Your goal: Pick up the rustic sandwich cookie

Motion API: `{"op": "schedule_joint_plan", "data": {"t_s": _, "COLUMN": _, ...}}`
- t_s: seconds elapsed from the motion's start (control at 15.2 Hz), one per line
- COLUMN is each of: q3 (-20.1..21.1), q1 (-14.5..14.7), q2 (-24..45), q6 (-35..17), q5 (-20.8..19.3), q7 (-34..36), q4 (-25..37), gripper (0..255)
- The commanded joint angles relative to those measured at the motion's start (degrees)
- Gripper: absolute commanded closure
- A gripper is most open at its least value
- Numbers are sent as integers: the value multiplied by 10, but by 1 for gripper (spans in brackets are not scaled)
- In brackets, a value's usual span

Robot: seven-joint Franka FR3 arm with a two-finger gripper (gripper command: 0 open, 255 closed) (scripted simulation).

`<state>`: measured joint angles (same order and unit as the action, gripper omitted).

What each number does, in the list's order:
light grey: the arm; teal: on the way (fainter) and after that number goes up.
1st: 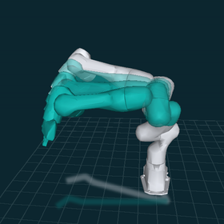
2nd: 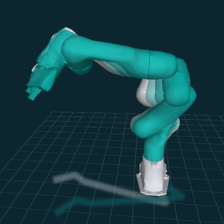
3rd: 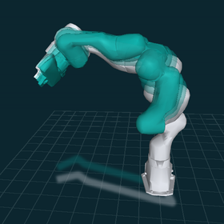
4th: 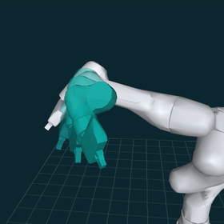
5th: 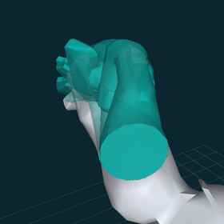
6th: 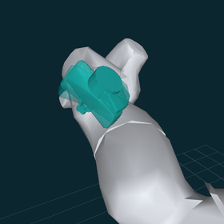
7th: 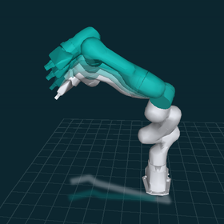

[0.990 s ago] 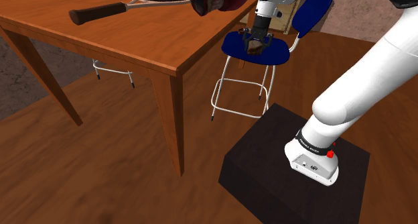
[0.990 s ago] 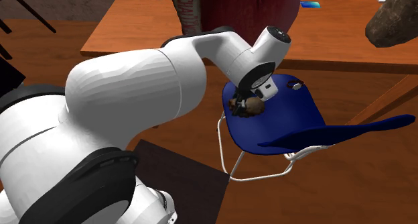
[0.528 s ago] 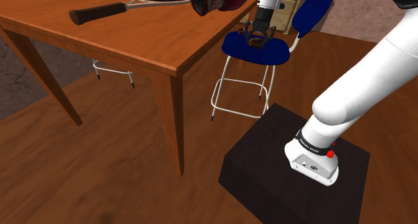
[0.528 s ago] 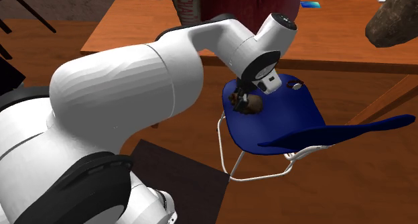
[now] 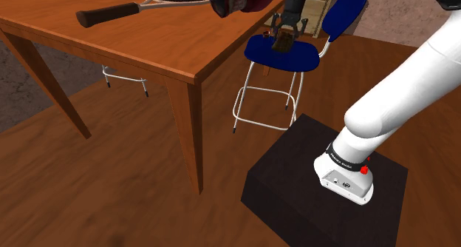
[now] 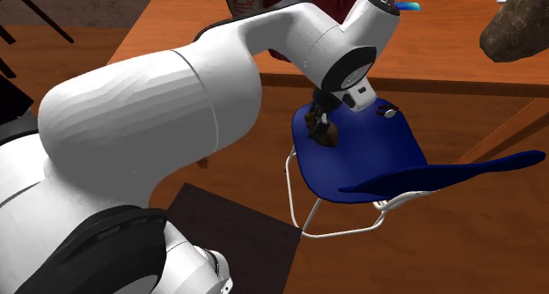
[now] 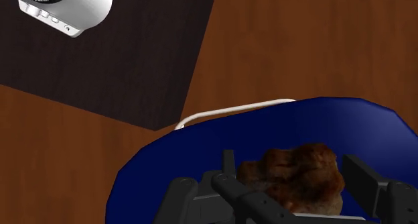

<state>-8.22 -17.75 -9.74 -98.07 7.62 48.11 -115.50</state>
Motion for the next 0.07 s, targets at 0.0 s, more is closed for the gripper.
{"op": "schedule_joint_plan", "data": {"t_s": 0.0, "q3": 0, "q1": 0, "q2": 0, "q6": 5, "q5": 0, "q7": 0, "q4": 5, "gripper": 255}}
